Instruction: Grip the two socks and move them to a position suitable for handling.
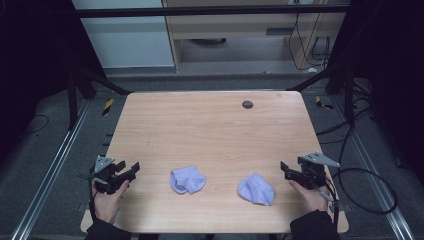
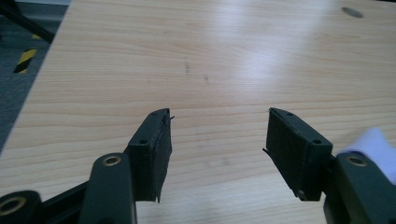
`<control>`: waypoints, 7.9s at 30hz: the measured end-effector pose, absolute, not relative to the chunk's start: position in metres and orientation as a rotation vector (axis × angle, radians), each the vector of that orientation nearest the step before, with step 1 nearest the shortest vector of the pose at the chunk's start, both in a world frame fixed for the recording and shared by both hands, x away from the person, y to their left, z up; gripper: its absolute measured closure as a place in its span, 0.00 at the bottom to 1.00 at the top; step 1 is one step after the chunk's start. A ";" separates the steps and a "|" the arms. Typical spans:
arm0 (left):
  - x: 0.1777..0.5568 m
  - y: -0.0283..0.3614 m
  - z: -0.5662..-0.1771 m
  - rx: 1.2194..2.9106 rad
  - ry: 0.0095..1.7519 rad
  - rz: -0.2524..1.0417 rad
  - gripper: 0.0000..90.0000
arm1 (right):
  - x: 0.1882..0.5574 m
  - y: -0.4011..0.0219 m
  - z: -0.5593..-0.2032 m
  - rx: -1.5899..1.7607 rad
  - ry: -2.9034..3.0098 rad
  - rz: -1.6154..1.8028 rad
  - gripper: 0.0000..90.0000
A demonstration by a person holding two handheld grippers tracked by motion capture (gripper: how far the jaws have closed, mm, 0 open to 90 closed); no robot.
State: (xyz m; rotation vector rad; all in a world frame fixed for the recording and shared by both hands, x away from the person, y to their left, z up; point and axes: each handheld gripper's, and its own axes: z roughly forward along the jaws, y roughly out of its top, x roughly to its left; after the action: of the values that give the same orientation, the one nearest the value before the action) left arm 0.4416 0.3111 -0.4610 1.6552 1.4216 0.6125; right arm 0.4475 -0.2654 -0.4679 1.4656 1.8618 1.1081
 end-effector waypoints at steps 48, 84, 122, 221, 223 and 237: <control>0.433 0.143 -0.438 1.879 1.054 0.495 0.51 | 0.404 -0.210 -0.447 1.285 2.097 1.139 0.69; 0.428 0.055 -0.477 2.023 0.932 0.386 0.58 | 0.391 -0.183 -0.490 1.255 2.343 1.055 0.75; 0.431 0.013 -0.501 2.154 0.917 0.324 0.86 | 0.391 -0.185 -0.488 1.233 2.397 1.073 0.99; 0.441 0.062 -0.456 2.041 0.908 0.380 0.57 | 0.415 -0.227 -0.472 1.344 1.962 1.062 0.55; 0.441 0.069 -0.452 2.036 0.908 0.383 0.54 | 0.416 -0.225 -0.470 1.339 1.966 1.082 0.53; 0.441 0.181 -0.432 1.936 1.077 0.501 0.53 | 0.434 -0.181 -0.454 1.205 2.062 1.194 0.49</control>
State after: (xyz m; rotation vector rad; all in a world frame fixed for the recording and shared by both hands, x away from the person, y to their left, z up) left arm 0.4407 0.1814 -0.4320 1.9364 1.0772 0.5014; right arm 0.4335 -0.1815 -0.4536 1.2045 2.0623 1.1941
